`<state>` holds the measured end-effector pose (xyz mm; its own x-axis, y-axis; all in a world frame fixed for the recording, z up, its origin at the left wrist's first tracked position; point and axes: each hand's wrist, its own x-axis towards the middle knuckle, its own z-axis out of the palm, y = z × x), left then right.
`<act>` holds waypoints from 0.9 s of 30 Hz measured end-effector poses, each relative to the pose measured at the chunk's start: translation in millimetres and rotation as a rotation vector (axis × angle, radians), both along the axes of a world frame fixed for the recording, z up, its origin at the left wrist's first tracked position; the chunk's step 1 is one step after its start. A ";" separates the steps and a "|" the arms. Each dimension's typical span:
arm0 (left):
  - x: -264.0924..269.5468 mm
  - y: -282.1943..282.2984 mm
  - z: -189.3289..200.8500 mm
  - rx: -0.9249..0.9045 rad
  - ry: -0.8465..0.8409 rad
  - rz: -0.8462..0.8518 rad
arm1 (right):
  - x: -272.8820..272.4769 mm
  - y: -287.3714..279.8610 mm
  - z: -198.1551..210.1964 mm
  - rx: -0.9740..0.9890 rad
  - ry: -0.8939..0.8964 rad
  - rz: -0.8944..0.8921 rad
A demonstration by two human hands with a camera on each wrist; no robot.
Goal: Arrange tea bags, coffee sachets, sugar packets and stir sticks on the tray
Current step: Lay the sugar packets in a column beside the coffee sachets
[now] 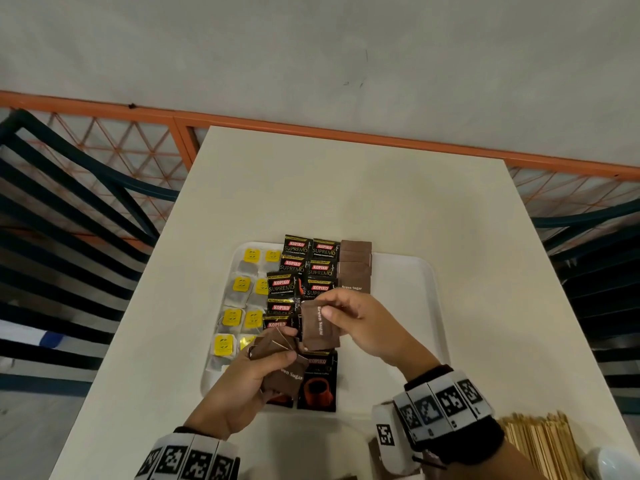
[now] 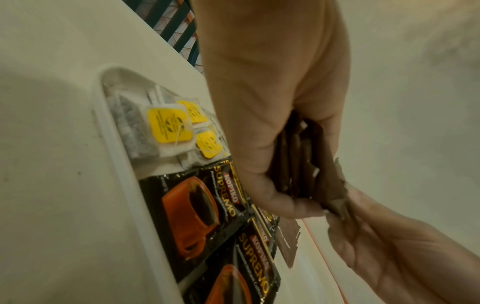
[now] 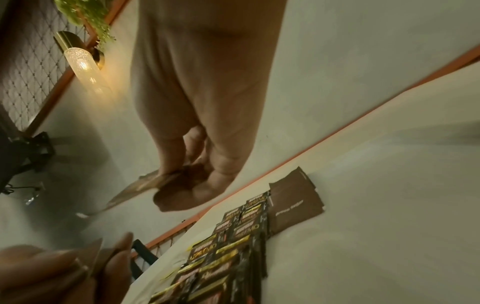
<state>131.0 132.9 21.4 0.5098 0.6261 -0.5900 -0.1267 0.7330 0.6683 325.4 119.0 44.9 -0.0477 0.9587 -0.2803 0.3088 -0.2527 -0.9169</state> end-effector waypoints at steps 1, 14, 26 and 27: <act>-0.2 0.8 0.6 -0.008 -0.007 0.015 | 3.4 -1.9 2.5 0.011 -0.026 0.029; 17.4 -4.3 6.3 0.125 -0.053 0.094 | -8.3 -24.0 -3.4 -0.167 -0.003 -0.101; 10.1 -5.8 -1.3 0.043 -0.062 0.089 | -1.2 -26.4 -20.7 -0.209 0.373 -0.362; 9.3 -5.8 -2.0 0.035 -0.058 0.096 | 3.4 -25.6 -22.5 -0.206 0.352 -0.414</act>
